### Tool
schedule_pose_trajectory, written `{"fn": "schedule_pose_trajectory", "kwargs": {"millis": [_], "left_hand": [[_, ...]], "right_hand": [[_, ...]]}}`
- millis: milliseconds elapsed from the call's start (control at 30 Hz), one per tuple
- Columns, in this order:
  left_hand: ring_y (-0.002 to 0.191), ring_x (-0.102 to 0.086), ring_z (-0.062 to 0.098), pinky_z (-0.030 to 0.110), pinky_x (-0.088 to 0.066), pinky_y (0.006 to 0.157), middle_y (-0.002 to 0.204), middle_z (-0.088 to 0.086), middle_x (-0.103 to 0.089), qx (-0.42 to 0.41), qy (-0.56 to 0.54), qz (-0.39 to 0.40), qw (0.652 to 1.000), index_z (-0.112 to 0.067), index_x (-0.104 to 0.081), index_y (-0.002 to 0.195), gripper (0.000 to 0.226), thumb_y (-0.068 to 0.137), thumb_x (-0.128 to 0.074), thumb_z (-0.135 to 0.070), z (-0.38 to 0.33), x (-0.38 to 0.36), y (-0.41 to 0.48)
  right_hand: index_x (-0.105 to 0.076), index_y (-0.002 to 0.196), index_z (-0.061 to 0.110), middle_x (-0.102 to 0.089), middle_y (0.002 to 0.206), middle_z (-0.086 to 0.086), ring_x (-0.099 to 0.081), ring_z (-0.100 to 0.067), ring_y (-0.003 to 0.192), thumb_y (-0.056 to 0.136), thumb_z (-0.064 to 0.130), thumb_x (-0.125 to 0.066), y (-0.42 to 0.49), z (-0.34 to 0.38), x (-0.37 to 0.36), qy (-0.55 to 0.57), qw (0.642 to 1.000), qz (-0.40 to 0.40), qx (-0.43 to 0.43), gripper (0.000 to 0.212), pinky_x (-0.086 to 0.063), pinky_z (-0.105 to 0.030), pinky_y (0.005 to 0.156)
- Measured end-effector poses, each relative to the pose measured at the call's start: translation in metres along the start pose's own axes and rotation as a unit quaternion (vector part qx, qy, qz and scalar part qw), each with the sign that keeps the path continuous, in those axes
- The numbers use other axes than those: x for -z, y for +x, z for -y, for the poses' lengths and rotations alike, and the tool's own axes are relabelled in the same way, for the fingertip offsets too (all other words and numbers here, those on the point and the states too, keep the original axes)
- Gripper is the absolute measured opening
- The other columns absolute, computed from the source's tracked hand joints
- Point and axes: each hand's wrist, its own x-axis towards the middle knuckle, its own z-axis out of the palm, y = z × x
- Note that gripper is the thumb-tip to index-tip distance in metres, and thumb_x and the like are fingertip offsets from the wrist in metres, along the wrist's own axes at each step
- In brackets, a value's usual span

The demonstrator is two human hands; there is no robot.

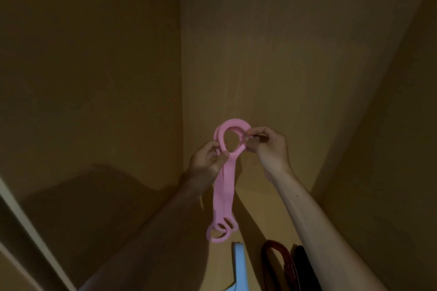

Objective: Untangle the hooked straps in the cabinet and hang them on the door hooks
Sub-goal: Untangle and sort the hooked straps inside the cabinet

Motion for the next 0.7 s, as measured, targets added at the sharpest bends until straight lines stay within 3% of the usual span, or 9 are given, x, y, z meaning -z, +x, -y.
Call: {"fn": "schedule_pose_trajectory", "kwargs": {"millis": [67,133,233,333,433,533,600,667,700], "left_hand": [[0.097,-0.066,0.032,0.055,-0.05,0.091,0.102,0.018,-0.068,-0.001,0.001,0.001,1.0,-0.01,-0.061,0.098,0.013,0.085,-0.062,-0.006,0.001,0.0,0.002],[0.097,-0.066,0.032,0.054,-0.05,0.091,0.101,0.015,-0.069,-0.006,-0.004,0.001,1.0,-0.014,-0.061,0.096,0.015,0.085,-0.06,-0.003,0.0,-0.001,0.002],[0.096,-0.066,0.031,0.056,-0.051,0.09,0.099,0.011,-0.07,-0.018,0.003,-0.017,1.0,-0.022,-0.062,0.092,0.019,0.083,-0.061,-0.005,0.001,-0.001,0.005],[0.095,-0.066,0.027,0.051,-0.051,0.088,0.097,0.008,-0.07,-0.035,0.005,-0.039,0.999,-0.024,-0.063,0.091,0.019,0.08,-0.06,-0.009,-0.001,-0.001,0.008],[0.093,-0.066,0.026,0.048,-0.052,0.087,0.095,0.011,-0.069,-0.041,-0.004,-0.061,0.997,-0.02,-0.061,0.088,0.017,0.074,-0.057,-0.012,-0.004,-0.004,0.013],[0.096,-0.065,0.038,0.053,-0.051,0.085,0.097,0.02,-0.069,-0.045,0.004,-0.064,0.997,-0.019,-0.06,0.084,0.014,0.073,-0.057,-0.011,-0.003,-0.005,0.015],[0.096,-0.064,0.039,0.054,-0.051,0.084,0.097,0.021,-0.068,-0.053,0.01,-0.063,0.997,-0.021,-0.061,0.085,0.014,0.073,-0.059,-0.014,-0.001,-0.003,0.015],[0.092,-0.065,0.037,0.053,-0.051,0.08,0.096,0.02,-0.067,-0.054,0.016,-0.069,0.996,-0.021,-0.062,0.084,0.013,0.072,-0.061,-0.017,0.002,0.0,0.015],[0.092,-0.065,0.036,0.054,-0.051,0.08,0.095,0.019,-0.068,-0.055,0.023,-0.07,0.996,-0.021,-0.062,0.084,0.012,0.072,-0.06,-0.017,0.003,0.001,0.015]], "right_hand": [[-0.065,0.071,0.016,-0.064,0.077,-0.003,-0.06,-0.02,0.08,0.073,-0.018,-0.057,-0.001,0.0,-0.001,-0.008,1.0,0.007,0.002,0.035,-0.055,-0.042,0.078],[-0.064,0.076,0.014,-0.064,0.08,0.0,-0.059,-0.017,0.081,0.074,-0.018,-0.057,-0.003,0.001,-0.002,-0.009,1.0,0.012,0.007,0.033,-0.053,-0.022,0.069],[-0.057,0.101,0.009,-0.064,0.093,-0.002,-0.059,-0.009,0.082,0.076,-0.011,-0.062,-0.008,-0.001,-0.006,0.014,1.0,0.002,-0.012,0.032,-0.046,-0.007,0.062],[-0.051,0.105,0.011,-0.057,0.096,-0.01,-0.053,-0.01,0.076,0.08,-0.012,-0.056,-0.014,-0.019,-0.007,0.039,0.995,0.02,-0.087,0.034,-0.043,-0.011,0.061],[-0.062,0.094,0.01,-0.066,0.093,-0.014,-0.058,-0.015,0.078,0.082,0.0,-0.059,-0.029,-0.047,-0.011,-0.131,0.974,0.143,-0.119,0.016,-0.046,-0.024,0.069],[-0.058,0.074,0.021,-0.063,0.075,-0.004,-0.055,-0.015,0.07,0.081,0.006,-0.062,-0.038,-0.066,-0.017,-0.233,0.957,0.157,-0.072,0.017,-0.042,-0.023,0.064],[-0.051,0.066,0.024,-0.057,0.068,0.001,-0.052,-0.015,0.067,0.08,0.004,-0.061,-0.041,-0.071,-0.019,-0.236,0.957,0.152,-0.067,0.027,-0.044,-0.028,0.065],[-0.052,0.065,0.021,-0.057,0.068,-0.001,-0.054,-0.018,0.069,0.079,0.0,-0.06,-0.043,-0.074,-0.02,-0.188,0.967,0.149,-0.084,0.026,-0.048,-0.04,0.068],[-0.053,0.066,0.018,-0.058,0.065,0.0,-0.055,-0.019,0.067,0.078,-0.001,-0.061,-0.044,-0.075,-0.02,-0.17,0.97,0.146,-0.092,0.024,-0.048,-0.04,0.066]]}}
